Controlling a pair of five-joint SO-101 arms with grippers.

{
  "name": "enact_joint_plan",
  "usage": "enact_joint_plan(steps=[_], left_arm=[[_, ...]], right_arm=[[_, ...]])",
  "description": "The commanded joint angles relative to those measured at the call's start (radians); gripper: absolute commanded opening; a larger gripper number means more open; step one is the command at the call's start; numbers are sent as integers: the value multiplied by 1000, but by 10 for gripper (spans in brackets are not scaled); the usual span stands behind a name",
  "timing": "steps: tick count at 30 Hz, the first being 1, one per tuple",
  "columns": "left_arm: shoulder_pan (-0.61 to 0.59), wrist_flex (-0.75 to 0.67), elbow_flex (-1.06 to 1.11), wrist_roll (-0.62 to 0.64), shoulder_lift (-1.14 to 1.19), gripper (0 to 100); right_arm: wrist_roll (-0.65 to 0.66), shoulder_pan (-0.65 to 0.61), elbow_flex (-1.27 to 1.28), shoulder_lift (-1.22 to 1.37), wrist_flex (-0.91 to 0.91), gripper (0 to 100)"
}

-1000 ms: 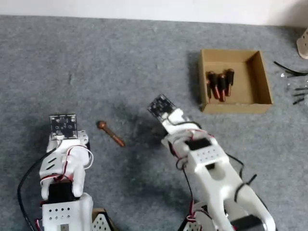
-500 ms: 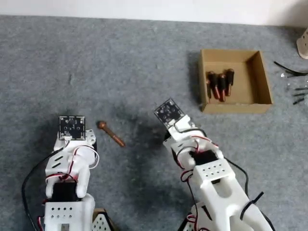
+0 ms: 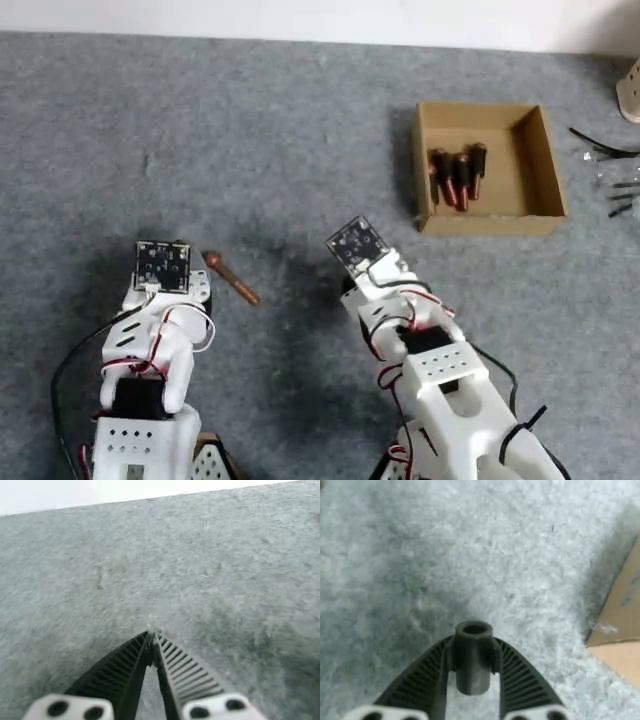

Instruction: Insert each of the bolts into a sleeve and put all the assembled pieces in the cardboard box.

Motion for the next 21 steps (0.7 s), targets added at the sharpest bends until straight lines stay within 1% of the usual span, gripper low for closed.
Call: enact_joint_plan(steps=[1, 4, 8, 12, 15, 16, 17, 19, 21], left_arm=[[15, -32, -119, 6, 130, 8], [15, -110, -180, 6, 351, 8], [19, -199, -300, 9, 714, 8], [21, -201, -446, 11, 1043, 8], [42, -198, -518, 15, 1167, 8], [44, -176, -535, 38, 1179, 8], [50, -143, -553, 91, 1181, 8], [56, -48, -596, 227, 1175, 8], [70, 29, -638, 331, 1178, 8]], right_arm=[[-11, 15, -4, -31, -47, 5], [-11, 15, -4, -31, -47, 5], [-12, 30, -4, -31, -47, 5], [-12, 36, -5, -31, -48, 5], [-12, 36, -8, -25, -48, 5], [-12, 36, -8, -25, -48, 5], [-12, 36, -8, -25, -48, 5], [-12, 36, -8, -25, -48, 5], [-11, 36, -10, -25, -48, 5]])
